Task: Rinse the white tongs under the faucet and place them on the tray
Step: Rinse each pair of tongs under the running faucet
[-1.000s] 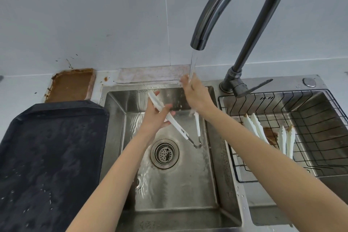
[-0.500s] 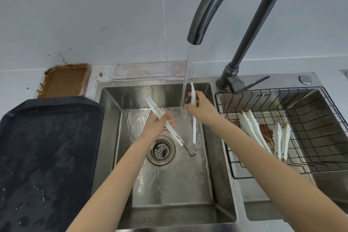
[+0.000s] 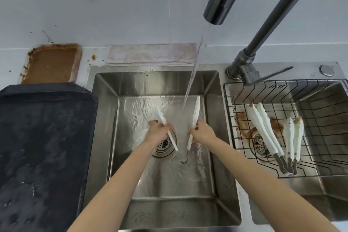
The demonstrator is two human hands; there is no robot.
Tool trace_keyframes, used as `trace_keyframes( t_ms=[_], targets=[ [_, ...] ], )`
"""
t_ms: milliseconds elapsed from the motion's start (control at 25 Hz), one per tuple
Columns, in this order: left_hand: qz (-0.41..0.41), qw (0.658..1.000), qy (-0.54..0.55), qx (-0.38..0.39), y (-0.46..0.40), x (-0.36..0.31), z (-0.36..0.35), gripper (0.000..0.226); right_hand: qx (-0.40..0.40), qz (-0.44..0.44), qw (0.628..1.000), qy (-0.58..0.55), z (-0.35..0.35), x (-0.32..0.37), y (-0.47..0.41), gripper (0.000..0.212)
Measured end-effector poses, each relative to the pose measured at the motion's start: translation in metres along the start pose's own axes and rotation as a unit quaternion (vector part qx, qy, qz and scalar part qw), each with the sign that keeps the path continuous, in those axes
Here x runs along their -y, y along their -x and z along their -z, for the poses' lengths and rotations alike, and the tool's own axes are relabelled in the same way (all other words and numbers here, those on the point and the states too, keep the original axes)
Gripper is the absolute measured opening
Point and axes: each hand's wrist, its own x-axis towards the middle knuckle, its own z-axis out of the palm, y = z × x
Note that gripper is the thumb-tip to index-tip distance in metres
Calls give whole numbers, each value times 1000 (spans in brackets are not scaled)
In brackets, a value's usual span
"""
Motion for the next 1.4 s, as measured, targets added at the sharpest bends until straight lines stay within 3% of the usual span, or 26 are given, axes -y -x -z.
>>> trace_keyframes(
  t_ms=[80, 120, 200, 360, 520, 760, 960, 1040, 1160, 1240, 1400],
  targets=[
    [9, 996, -88, -6, -4, 3, -7, 17, 13, -12, 1000, 8, -10, -9, -13, 32],
    [21, 995, -100, 0, -5, 5, -11, 21, 23, -23, 999, 12, -15, -14, -18, 35],
    [47, 996, -70, 17, -12, 11, -15, 37, 37, -42, 998, 8, -23, -22, -28, 40],
    [76, 997, 12, 20, -16, 15, -21, 44, 45, -62, 997, 11, -26, -32, -35, 48],
    [72, 994, 49, 61, -12, 16, -22, 34, 47, -62, 997, -16, -25, -37, -39, 51],
    [87, 988, 88, 88, -15, 23, -23, 38, 60, -29, 995, -74, -29, -39, -36, 56],
    [99, 988, 74, 88, -13, 24, -18, 24, 52, -42, 991, -113, -25, -39, -30, 48],
    [85, 991, 40, 95, -10, 23, -15, 26, 45, -33, 993, -106, -20, -32, -20, 46],
    [43, 995, -26, 88, 0, 15, -8, 53, 40, 5, 997, -67, -8, -18, 0, 49],
    [0, 994, -81, 74, 11, 8, -5, 58, 30, 31, 999, -33, 3, -10, 17, 56],
    [-121, 949, -283, 63, 38, -8, 2, 54, 2, 111, 991, 77, 27, 6, 56, 58]
  ],
)
